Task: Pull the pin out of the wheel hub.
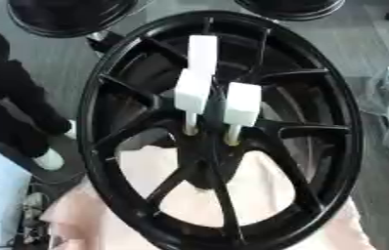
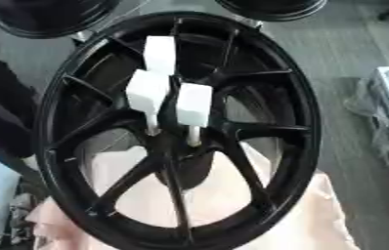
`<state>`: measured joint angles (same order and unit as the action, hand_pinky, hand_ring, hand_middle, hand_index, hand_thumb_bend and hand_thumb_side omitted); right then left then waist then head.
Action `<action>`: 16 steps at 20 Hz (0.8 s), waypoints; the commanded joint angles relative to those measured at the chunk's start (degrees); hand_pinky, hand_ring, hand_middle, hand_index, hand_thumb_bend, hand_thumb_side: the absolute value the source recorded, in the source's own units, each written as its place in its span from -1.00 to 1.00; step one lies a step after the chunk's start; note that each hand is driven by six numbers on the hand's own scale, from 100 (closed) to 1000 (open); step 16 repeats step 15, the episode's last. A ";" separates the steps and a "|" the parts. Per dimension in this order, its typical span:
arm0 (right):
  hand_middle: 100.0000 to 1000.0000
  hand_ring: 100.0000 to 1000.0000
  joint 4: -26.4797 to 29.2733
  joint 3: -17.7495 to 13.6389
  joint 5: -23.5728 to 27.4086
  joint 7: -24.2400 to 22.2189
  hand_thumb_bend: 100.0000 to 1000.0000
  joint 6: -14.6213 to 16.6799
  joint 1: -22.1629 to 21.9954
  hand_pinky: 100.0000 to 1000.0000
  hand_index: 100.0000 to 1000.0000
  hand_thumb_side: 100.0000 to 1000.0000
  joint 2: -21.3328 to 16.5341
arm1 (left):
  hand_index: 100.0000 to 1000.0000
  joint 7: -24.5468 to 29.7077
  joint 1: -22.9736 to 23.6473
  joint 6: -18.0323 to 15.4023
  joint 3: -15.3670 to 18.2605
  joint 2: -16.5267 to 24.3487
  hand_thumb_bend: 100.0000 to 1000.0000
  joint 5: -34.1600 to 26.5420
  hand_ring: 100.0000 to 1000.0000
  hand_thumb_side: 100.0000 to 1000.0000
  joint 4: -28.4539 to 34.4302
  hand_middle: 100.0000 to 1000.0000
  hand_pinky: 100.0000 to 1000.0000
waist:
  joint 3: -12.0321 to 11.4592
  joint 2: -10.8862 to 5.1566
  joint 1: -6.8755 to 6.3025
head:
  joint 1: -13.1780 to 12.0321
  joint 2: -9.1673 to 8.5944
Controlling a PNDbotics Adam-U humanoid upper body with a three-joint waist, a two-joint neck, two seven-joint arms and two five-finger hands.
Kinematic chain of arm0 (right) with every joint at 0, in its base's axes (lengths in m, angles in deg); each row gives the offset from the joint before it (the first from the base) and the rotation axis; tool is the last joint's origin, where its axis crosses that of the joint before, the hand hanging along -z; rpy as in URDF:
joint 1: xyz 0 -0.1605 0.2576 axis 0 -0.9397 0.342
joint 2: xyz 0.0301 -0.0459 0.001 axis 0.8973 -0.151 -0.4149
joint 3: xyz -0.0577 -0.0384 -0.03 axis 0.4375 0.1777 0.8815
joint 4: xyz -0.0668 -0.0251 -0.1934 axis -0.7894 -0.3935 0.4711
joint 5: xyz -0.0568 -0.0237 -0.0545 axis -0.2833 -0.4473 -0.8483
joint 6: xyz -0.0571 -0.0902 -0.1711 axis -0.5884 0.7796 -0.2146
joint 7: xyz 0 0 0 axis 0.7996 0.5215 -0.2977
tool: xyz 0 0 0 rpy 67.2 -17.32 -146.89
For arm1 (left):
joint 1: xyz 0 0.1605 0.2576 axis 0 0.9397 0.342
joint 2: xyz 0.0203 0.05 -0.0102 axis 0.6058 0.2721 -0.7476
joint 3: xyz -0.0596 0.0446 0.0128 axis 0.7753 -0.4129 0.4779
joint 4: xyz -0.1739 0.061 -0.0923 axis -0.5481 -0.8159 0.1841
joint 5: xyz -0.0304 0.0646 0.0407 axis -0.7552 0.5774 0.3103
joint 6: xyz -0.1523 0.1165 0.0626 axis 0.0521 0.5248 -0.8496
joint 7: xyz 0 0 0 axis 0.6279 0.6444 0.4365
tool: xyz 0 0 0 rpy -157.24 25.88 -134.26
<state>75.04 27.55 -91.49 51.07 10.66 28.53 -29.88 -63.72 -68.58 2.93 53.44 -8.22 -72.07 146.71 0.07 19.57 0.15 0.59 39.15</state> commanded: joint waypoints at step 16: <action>0.30 0.22 4.81 10.88 14.85 3.93 -1.00 -0.15 21.40 0.80 0.74 0.06 6.46 | 0.42 0.41 -1.34 -0.27 -0.71 0.35 -1.00 -0.22 0.71 0.27 1.75 0.58 0.37 | -2.38 -2.19 -0.60 | 2.98 0.49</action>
